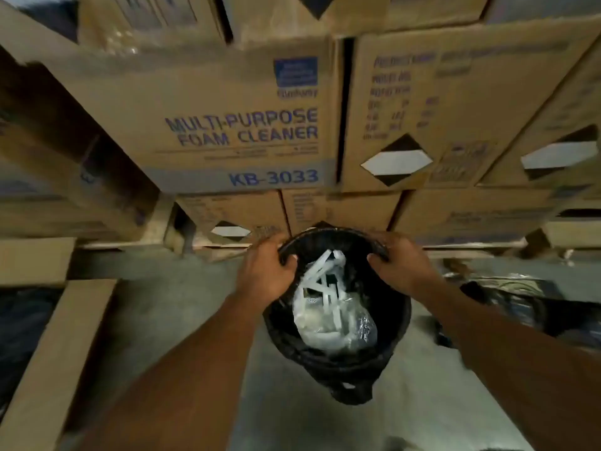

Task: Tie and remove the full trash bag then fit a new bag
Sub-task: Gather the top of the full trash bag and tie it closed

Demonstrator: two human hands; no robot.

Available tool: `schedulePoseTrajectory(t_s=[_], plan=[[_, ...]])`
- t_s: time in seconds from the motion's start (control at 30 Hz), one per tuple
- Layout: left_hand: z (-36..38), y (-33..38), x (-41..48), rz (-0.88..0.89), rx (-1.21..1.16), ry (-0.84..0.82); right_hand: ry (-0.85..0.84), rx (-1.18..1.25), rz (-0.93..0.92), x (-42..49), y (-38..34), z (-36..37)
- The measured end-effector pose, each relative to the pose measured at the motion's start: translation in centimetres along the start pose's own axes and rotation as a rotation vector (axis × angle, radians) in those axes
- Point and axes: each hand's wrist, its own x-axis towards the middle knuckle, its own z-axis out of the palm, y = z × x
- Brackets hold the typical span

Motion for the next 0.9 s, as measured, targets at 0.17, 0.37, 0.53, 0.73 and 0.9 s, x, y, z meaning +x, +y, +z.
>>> schedulePoseTrajectory(t_s=[0.17,0.37,0.53,0.73,0.9], plan=[[9.4,-8.6,4.3,-0.074,-0.035,0.154,0.25,0.069,0.022,4.9,7.2,7.1],[12.5,-12.5,8.0,0.062,0.061,0.311,0.348,0.077,-0.053,8.9,10.8,9.5],[12.7,-12.1,6.2,0.15,0.033,0.451,0.449,0.034,-0.094,8.7,11.0,9.8],[12.6,-11.8,5.6,0.197,-0.031,0.511,0.448,-0.011,-0.084,8.1,9.9,9.3],[11.9,-11.3,4.9,0.24,-0.067,0.461,0.353,-0.079,-0.148,6.6,9.0,8.6]])
